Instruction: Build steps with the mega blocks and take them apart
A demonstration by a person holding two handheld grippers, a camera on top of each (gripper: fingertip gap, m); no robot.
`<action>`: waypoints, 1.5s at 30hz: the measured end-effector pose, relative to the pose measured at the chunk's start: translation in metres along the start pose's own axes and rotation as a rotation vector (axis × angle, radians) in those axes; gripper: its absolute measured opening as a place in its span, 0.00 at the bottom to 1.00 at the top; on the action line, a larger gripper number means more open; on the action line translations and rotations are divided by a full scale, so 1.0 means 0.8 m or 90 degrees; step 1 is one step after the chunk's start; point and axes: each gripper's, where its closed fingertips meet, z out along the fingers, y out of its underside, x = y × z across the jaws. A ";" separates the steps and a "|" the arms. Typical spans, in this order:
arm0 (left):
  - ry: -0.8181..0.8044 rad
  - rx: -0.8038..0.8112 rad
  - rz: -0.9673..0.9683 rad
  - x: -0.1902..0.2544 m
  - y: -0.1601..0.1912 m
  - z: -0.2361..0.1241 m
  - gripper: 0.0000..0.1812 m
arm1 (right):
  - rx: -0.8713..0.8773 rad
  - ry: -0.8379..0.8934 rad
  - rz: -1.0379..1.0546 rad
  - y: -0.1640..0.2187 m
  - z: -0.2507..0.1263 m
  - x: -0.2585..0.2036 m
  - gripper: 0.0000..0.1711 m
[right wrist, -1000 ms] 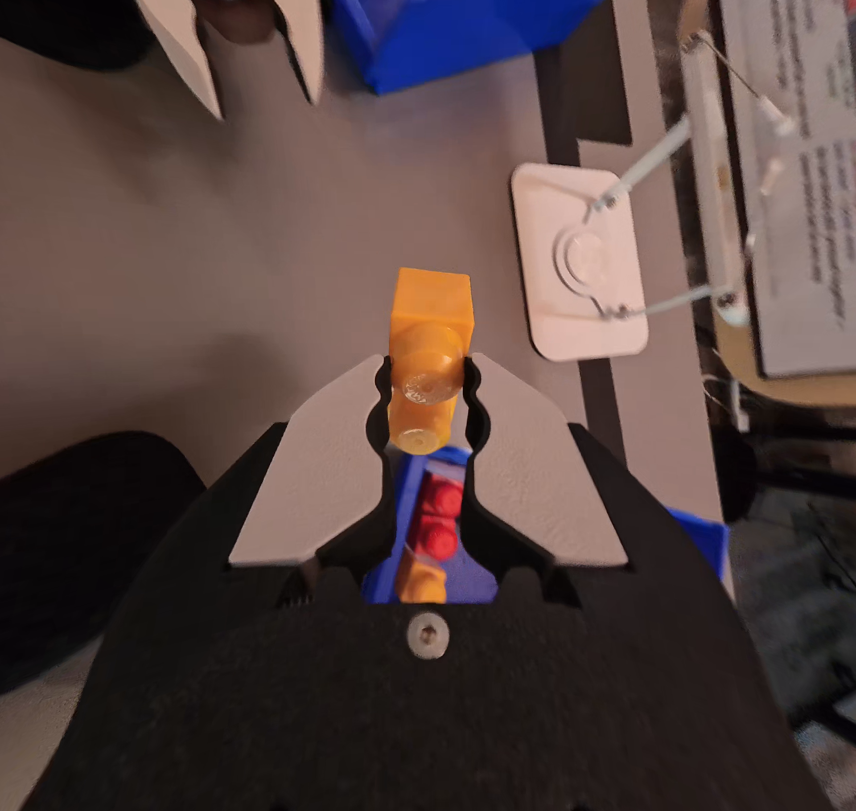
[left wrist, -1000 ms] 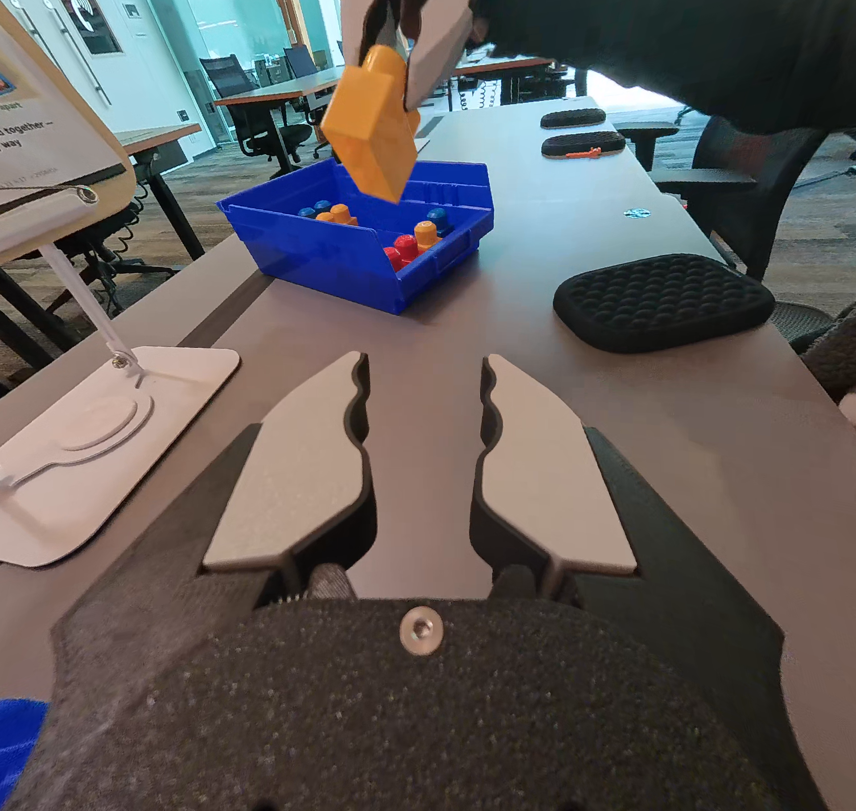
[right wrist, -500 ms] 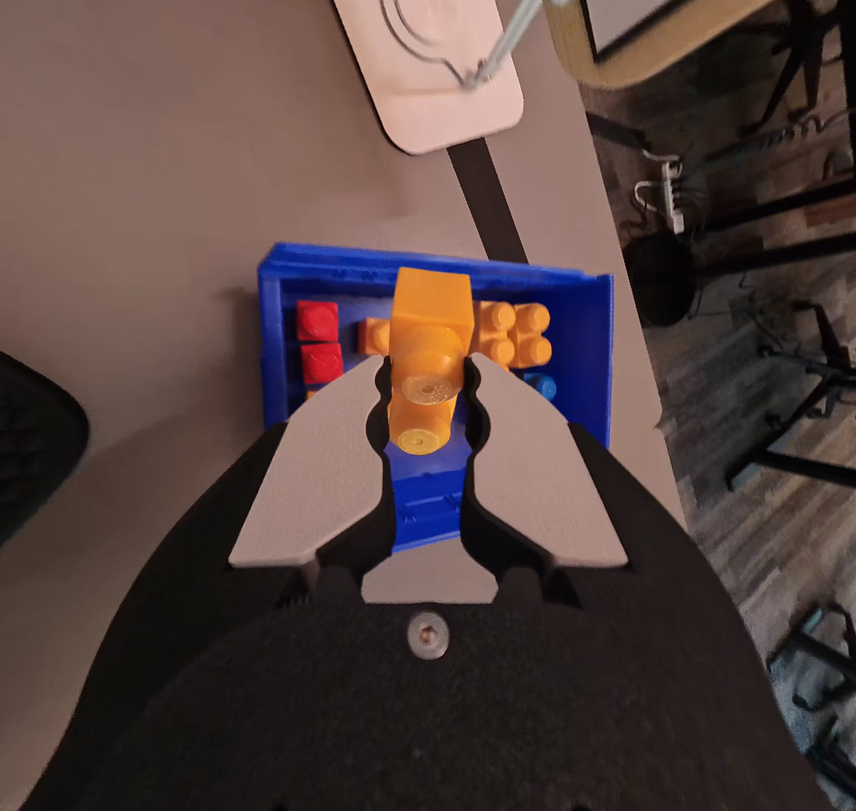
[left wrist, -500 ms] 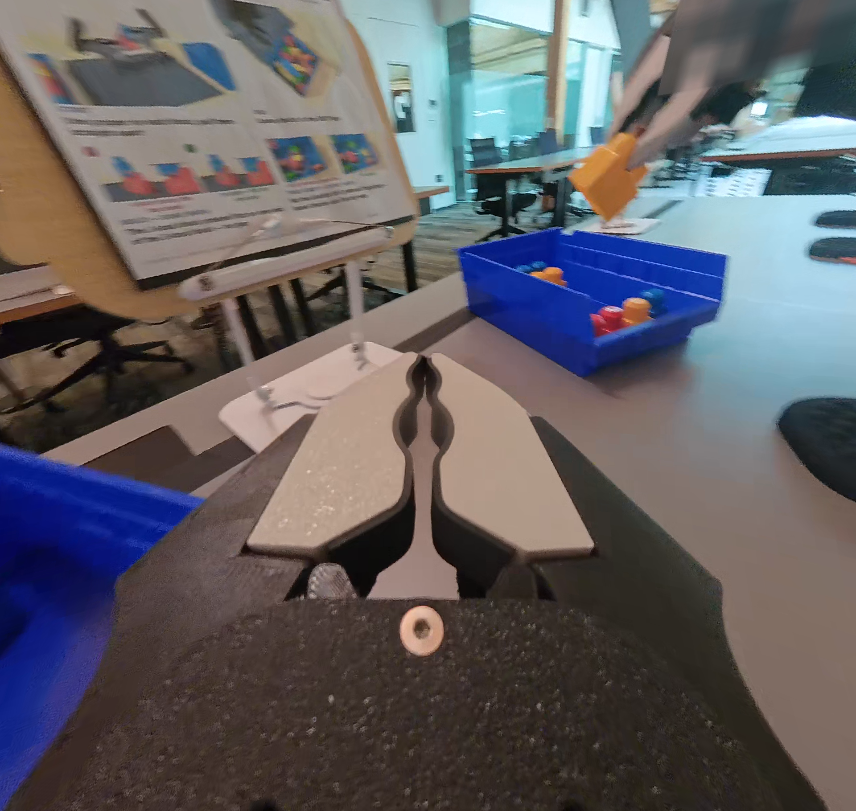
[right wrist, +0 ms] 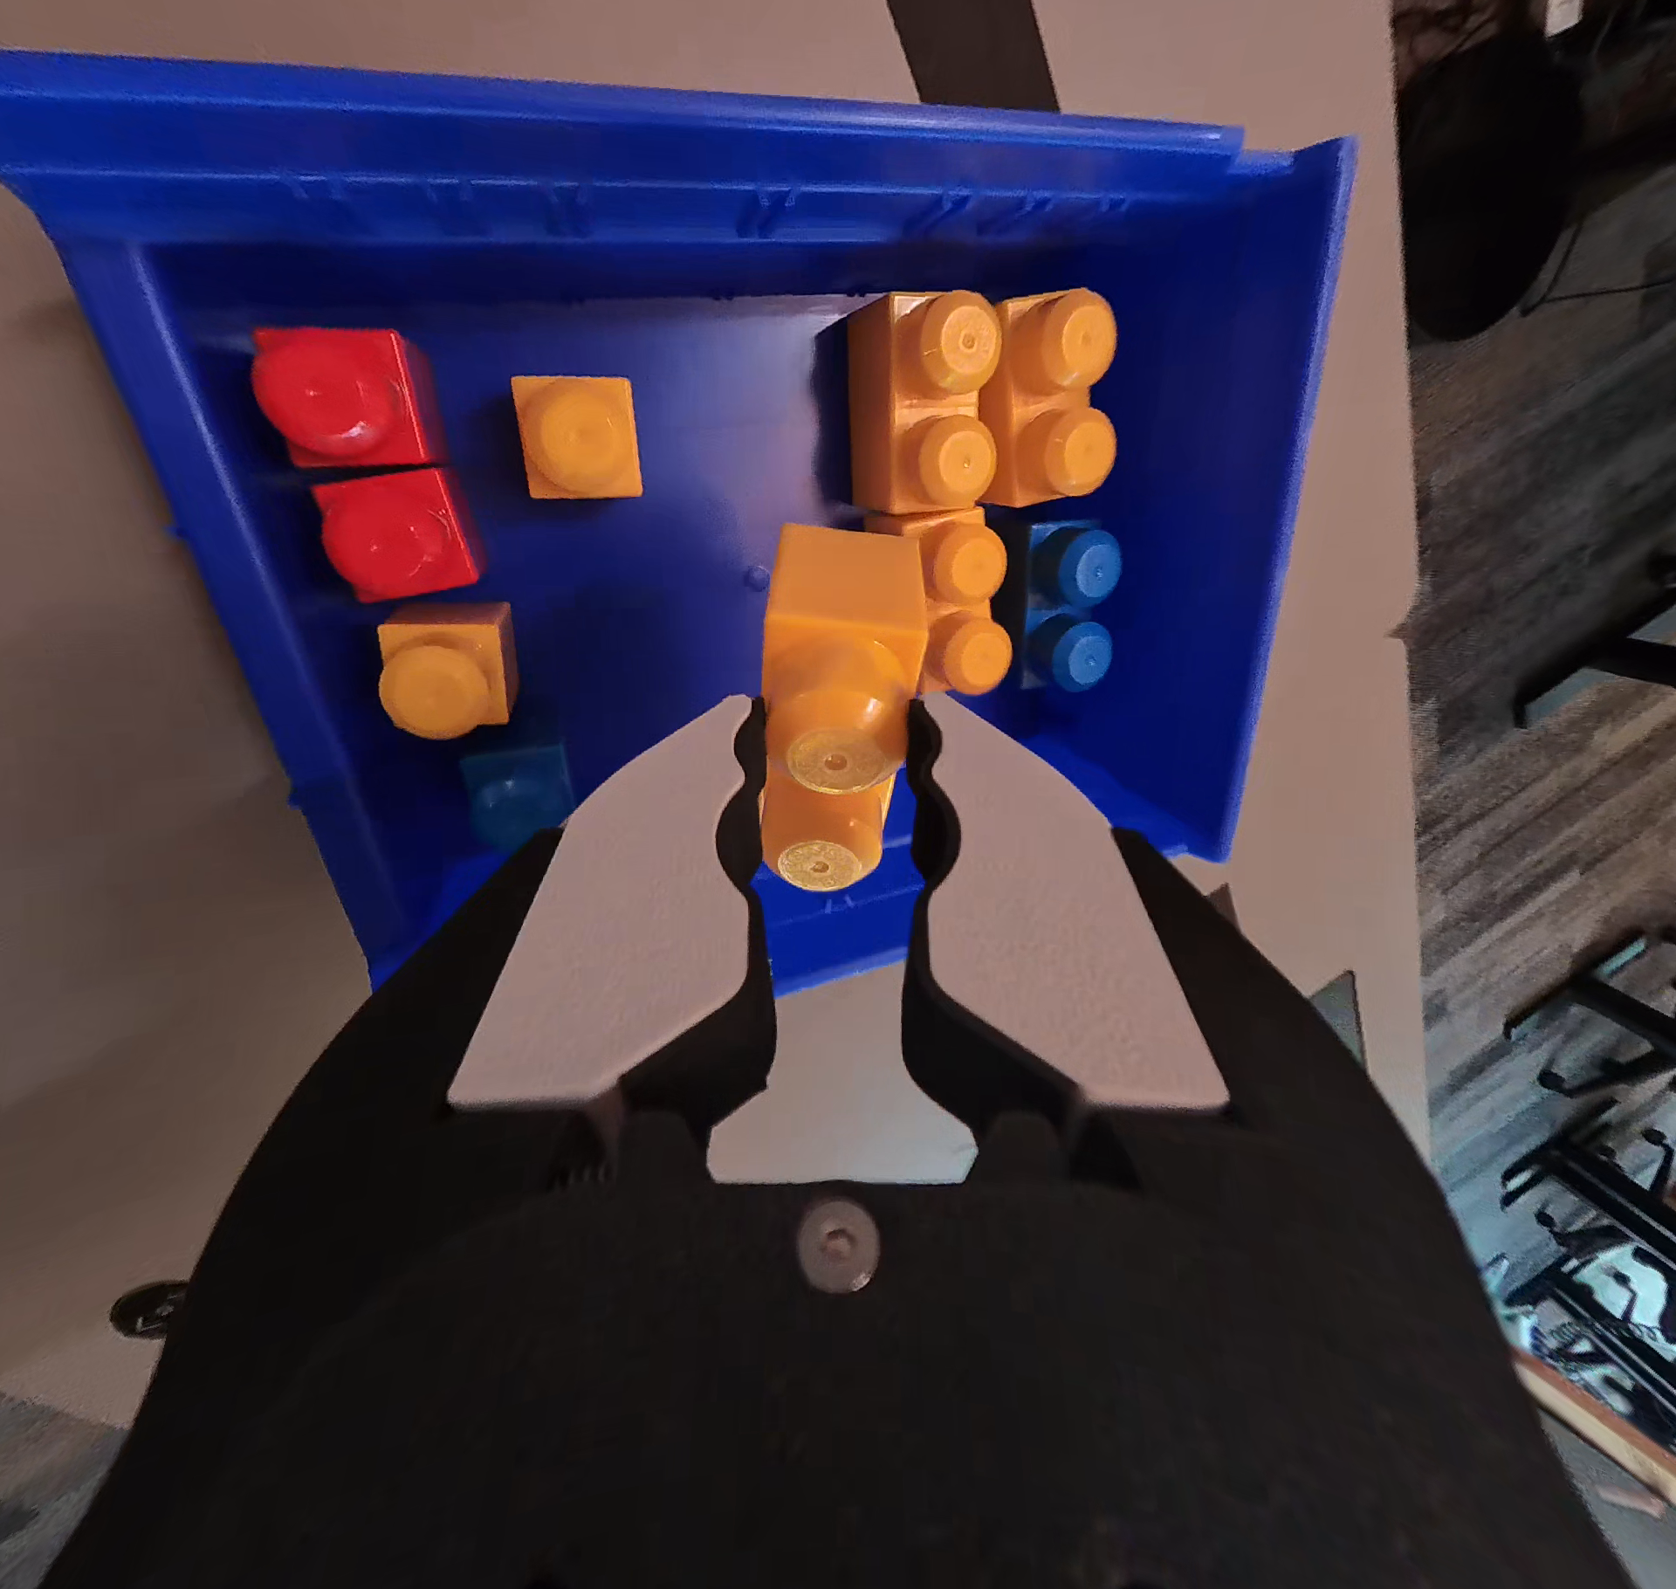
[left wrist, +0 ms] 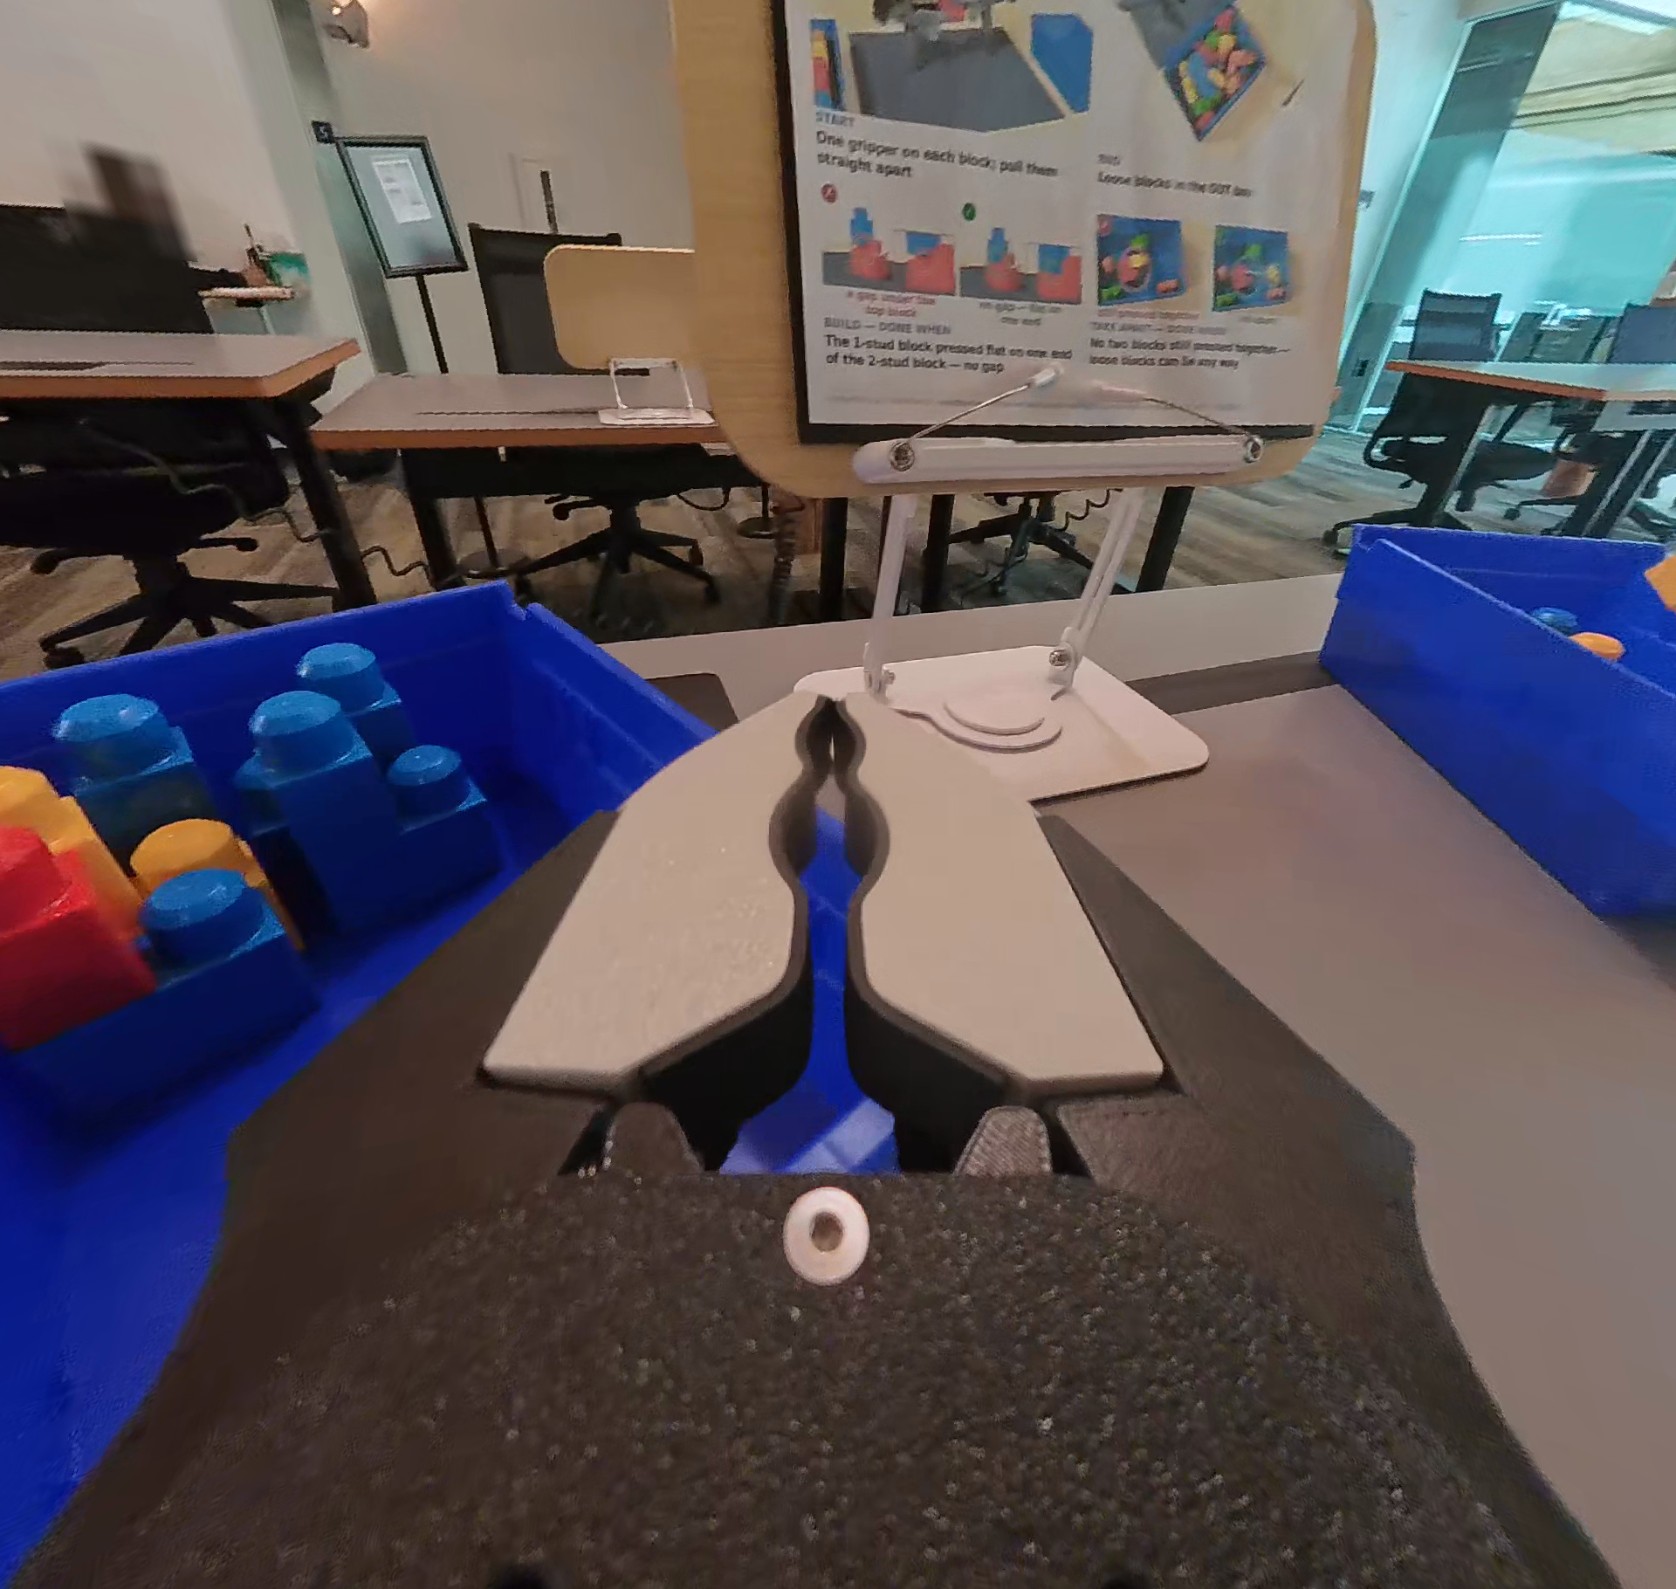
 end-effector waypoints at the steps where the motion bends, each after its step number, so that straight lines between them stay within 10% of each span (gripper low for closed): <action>1: -0.002 -0.003 -0.001 -0.002 0.002 0.000 0.00 | -0.002 -0.012 0.000 -0.002 0.007 -0.001 0.17; 21: 0.027 -0.014 0.009 0.009 0.008 0.004 0.00 | -0.115 -0.134 -0.043 -0.051 0.122 -0.021 0.17; 36: 0.042 -0.022 0.014 0.016 0.012 0.005 0.00 | -0.111 -0.136 -0.067 -0.061 0.129 -0.017 0.18; 45: 0.040 -0.022 0.018 0.014 0.012 0.005 0.00 | 0.094 -0.037 -0.029 -0.113 0.052 0.003 0.21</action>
